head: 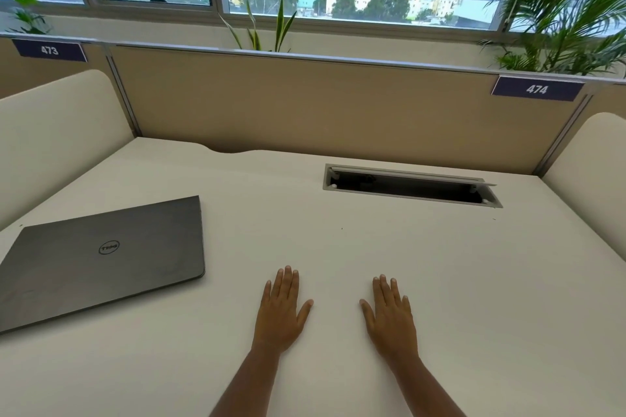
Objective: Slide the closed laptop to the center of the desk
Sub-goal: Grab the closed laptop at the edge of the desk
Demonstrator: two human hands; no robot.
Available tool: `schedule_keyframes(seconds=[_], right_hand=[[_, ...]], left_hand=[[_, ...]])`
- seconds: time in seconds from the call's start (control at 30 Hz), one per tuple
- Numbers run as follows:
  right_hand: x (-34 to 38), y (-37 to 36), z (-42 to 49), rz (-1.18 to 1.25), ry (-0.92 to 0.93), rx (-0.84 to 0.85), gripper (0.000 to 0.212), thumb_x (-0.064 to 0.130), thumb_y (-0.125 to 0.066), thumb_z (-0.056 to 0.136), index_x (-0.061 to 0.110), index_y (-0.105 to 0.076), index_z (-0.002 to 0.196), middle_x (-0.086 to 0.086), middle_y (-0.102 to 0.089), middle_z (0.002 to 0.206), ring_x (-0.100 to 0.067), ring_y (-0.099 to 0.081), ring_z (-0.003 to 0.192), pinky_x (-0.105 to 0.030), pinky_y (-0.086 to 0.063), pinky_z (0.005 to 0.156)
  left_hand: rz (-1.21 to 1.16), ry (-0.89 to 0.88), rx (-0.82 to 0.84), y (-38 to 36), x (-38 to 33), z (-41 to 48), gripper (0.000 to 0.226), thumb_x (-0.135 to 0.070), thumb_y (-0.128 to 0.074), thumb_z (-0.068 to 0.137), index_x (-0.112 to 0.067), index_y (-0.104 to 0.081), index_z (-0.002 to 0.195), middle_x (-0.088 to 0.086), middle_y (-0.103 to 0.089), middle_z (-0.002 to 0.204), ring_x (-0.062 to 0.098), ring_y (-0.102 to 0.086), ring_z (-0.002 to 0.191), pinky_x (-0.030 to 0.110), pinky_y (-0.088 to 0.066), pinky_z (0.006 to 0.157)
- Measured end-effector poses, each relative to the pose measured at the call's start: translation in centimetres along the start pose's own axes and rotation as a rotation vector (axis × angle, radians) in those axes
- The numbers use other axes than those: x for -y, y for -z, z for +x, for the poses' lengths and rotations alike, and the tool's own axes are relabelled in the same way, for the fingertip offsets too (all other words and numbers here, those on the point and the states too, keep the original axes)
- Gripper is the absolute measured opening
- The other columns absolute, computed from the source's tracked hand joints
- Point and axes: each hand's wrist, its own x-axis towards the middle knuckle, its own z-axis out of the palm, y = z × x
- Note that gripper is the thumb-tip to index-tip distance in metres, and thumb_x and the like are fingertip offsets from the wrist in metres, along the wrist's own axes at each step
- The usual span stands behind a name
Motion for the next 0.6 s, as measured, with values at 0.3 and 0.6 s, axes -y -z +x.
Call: schedule_keyframes(seconds=[0.3,0.6], right_hand=[[0.1,-0.4,-0.2,0.028,-0.006,-0.012,0.058,0.040,-0.025,0.099,0.016,-0.009,0.149,-0.001,-0.006,0.160,-0.017,-0.004,0.148,-0.036,-0.002,0.121],[0.0,-0.5,-0.4,0.038,0.004,-0.032,0.057,0.039,-0.025,0.099,0.017,-0.010,0.149,0.000,-0.007,0.160,-0.016,-0.003,0.148,-0.037,-0.002,0.121]], left_hand=[[-0.077,0.141,0.044,0.3,-0.1,-0.4,0.067,-0.041,-0.006,0.098,-0.007,-0.055,0.128,0.014,-0.055,0.137,0.026,-0.055,0.125,0.028,-0.010,0.111],[-0.220,0.130,-0.086,-1.6,0.5,0.1,0.055,-0.031,-0.039,0.096,-0.015,-0.024,0.146,0.006,-0.017,0.157,0.023,-0.017,0.146,0.025,0.003,0.116]])
